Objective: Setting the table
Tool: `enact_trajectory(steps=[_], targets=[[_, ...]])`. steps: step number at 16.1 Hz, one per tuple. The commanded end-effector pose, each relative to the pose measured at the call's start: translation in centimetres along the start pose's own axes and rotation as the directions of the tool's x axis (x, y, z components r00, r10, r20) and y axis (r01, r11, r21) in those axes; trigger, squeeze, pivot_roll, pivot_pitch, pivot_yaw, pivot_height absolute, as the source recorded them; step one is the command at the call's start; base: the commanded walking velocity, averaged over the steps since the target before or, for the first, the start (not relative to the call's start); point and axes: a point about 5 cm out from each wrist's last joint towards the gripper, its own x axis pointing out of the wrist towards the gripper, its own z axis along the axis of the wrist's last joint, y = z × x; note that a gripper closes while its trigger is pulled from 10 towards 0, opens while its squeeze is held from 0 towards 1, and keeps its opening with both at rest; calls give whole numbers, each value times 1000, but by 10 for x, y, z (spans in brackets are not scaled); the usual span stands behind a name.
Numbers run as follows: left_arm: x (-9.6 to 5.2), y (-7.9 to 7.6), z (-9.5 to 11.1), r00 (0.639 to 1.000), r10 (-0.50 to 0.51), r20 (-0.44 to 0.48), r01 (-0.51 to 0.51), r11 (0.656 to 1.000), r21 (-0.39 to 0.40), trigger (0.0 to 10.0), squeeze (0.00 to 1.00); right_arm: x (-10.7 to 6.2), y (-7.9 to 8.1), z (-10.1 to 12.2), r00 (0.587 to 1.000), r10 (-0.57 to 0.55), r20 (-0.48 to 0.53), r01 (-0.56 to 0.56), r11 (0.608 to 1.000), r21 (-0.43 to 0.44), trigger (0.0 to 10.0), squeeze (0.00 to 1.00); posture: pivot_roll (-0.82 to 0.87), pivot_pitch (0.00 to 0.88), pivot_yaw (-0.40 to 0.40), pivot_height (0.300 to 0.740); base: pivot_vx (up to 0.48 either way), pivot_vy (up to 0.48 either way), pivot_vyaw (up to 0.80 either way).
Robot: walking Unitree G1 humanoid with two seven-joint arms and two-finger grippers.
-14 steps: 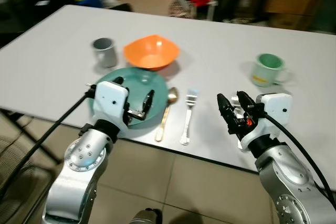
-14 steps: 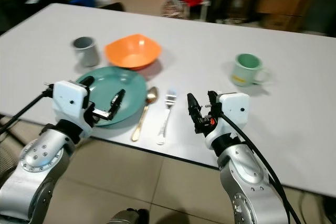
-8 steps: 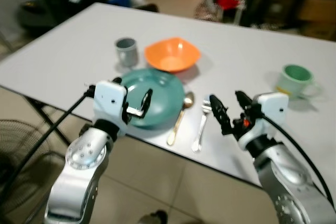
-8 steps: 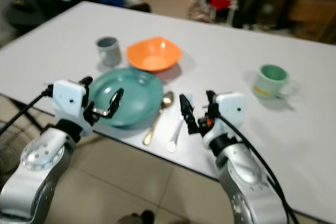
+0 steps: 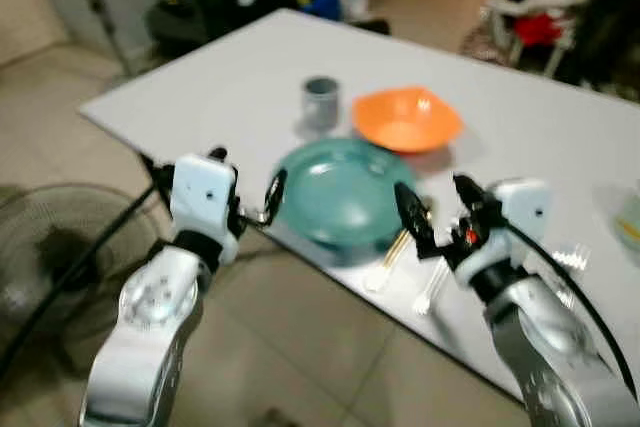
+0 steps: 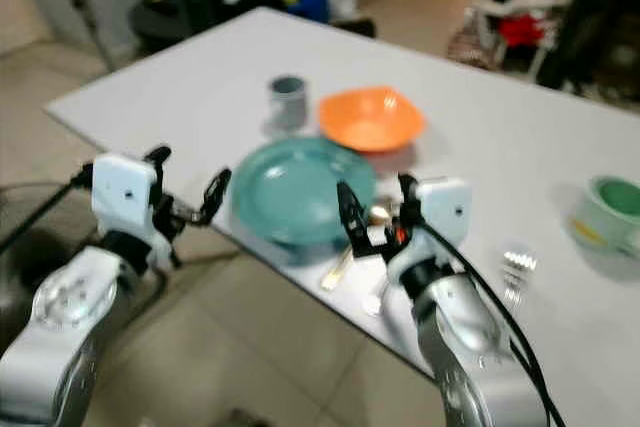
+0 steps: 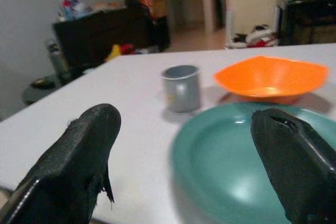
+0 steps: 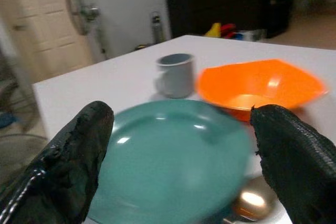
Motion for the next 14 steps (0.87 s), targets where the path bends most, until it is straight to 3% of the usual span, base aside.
enact_trajectory(steps=[1, 14], targets=[[-3, 3, -5, 1000, 13, -18, -13, 999, 31, 10000, 0, 1, 6, -1, 999, 43, -3, -43, 999, 14, 10000, 1000, 42, 11, 18, 740, 0, 0, 800], [-4, 4, -6, 1000, 22, -9, -22, 999, 38, 10000, 0, 0, 5, -7, 998, 54, -30, -53, 997, 52, 10000, 1000, 47, 4, 16, 740, 0, 0, 800]])
